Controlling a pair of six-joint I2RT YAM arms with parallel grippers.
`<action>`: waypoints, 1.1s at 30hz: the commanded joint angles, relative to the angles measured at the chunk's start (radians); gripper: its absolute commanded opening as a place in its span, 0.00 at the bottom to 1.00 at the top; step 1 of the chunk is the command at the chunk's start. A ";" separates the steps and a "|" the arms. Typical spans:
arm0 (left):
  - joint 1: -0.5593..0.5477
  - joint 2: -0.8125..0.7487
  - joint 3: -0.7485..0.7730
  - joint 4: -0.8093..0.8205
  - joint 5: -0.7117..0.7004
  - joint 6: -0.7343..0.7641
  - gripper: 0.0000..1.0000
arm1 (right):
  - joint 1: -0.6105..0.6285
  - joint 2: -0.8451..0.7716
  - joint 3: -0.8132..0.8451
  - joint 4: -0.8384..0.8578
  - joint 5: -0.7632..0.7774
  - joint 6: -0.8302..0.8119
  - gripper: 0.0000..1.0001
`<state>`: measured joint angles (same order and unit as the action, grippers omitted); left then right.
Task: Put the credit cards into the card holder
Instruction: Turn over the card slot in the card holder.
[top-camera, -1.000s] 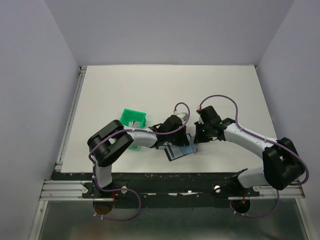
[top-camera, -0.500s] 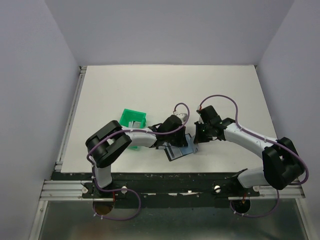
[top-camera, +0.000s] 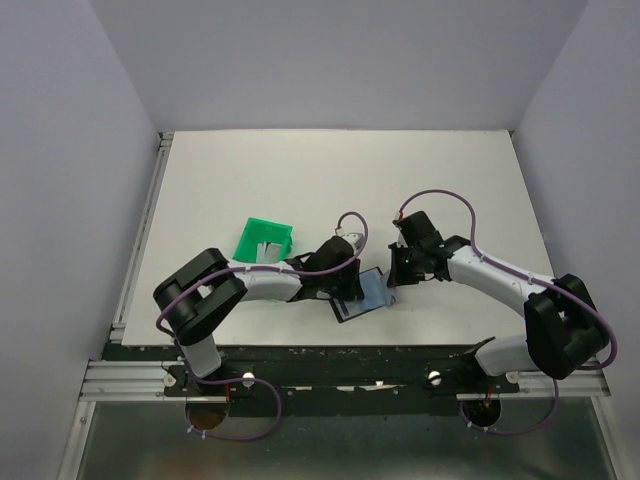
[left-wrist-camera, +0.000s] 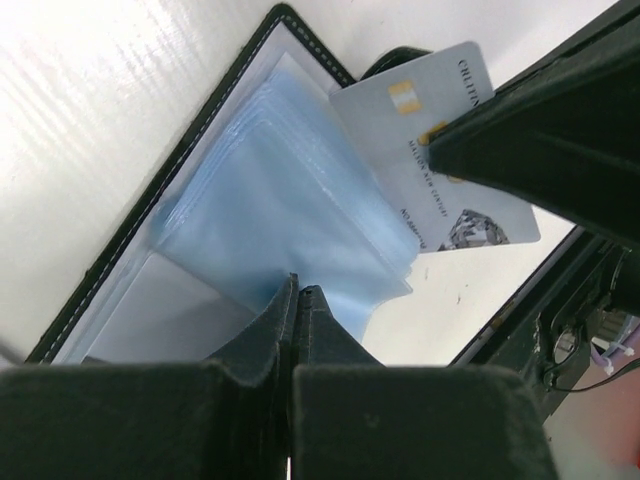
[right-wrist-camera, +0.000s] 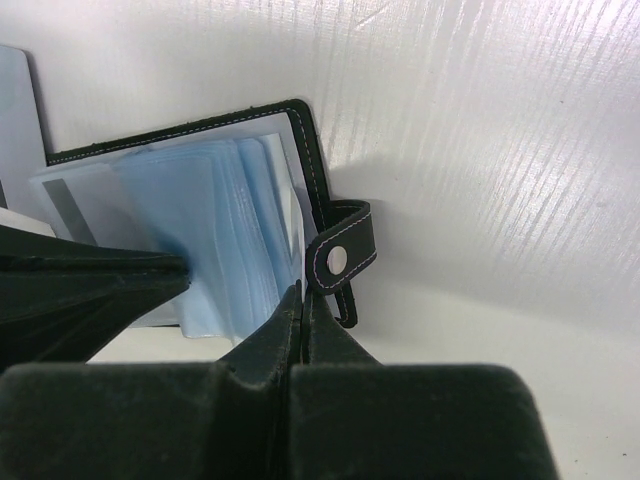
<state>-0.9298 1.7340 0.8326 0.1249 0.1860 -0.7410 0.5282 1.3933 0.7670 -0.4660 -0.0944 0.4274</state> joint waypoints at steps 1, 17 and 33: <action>-0.004 -0.004 -0.075 -0.232 -0.075 0.031 0.00 | -0.005 0.029 -0.005 -0.051 0.024 -0.003 0.01; -0.004 -0.019 -0.104 -0.220 -0.082 0.031 0.00 | -0.007 0.009 -0.012 -0.042 0.018 -0.003 0.01; -0.004 -0.166 -0.093 -0.098 -0.083 0.029 0.00 | -0.005 -0.103 -0.008 -0.033 -0.019 -0.012 0.01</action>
<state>-0.9298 1.6245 0.7471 0.0807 0.1497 -0.7406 0.5282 1.2602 0.7540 -0.4946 -0.0914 0.4259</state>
